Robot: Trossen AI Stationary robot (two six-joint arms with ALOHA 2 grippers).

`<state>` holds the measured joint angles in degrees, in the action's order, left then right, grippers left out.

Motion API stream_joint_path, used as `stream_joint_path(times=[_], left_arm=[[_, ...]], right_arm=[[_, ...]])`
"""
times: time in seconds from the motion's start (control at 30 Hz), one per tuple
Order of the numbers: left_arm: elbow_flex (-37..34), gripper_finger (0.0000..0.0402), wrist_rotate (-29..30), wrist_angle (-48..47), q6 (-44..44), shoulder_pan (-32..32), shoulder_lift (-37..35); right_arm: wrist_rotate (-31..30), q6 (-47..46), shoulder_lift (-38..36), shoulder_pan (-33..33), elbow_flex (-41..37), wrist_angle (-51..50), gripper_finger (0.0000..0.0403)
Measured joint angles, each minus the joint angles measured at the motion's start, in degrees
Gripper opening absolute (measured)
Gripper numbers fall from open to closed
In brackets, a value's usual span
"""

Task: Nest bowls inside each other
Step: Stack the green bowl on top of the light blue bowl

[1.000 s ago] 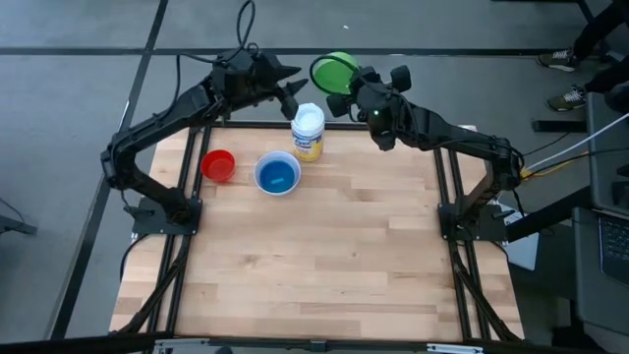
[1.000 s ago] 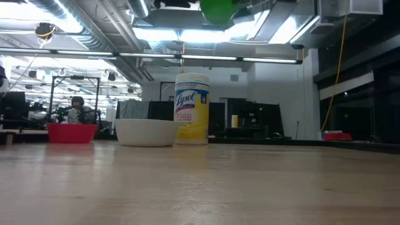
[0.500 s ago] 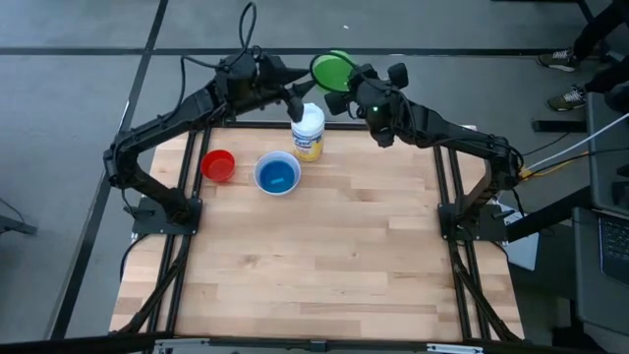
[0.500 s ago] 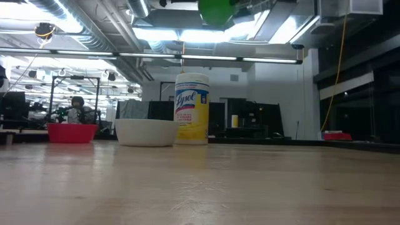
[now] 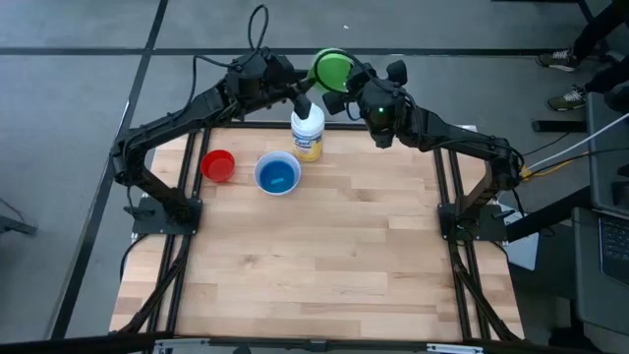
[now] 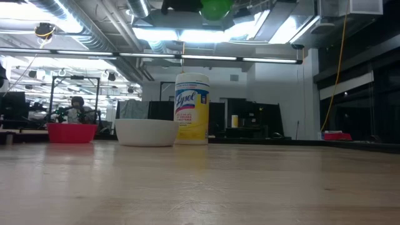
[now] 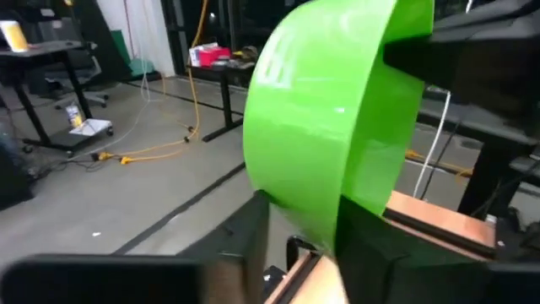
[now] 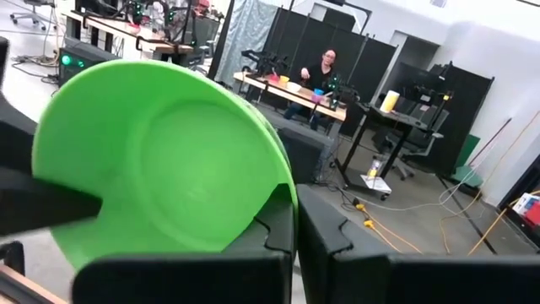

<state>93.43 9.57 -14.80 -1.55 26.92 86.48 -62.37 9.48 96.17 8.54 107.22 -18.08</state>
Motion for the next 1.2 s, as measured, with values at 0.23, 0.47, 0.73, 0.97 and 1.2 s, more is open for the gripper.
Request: stream_joint_path(times=[0.23, 0.47, 0.73, 0.97, 1.2], left_arm=[[0.0, 0.0012, 3.4, 1.4, 0.3, 0.2, -0.1], [1.4, 0.0002, 2.2, -0.4, 2.6, 0.4, -0.4], [4.0, 0.0001, 0.6, -8.4, 6.7, 1.7, -0.6], [3.8, 0.0001, -1.4, -17.4, 10.6, 5.7, -0.7], [3.8, 0.0001, -11.9, -38.8, 13.4, 7.5, -0.7]], right_arm=[[0.1, -0.3, -0.1, -0.2, 0.0, 0.1, 0.0006], [12.5, -4.9, -3.0, 0.1, 0.0, -6.4, 0.0104], [30.6, -13.8, -9.2, 2.6, -0.2, -14.9, 0.0206], [44.7, -18.1, -14.9, 0.0, 0.1, -15.4, 0.0232], [46.3, -18.5, -20.4, -4.1, 0.1, -16.7, 0.0217]])
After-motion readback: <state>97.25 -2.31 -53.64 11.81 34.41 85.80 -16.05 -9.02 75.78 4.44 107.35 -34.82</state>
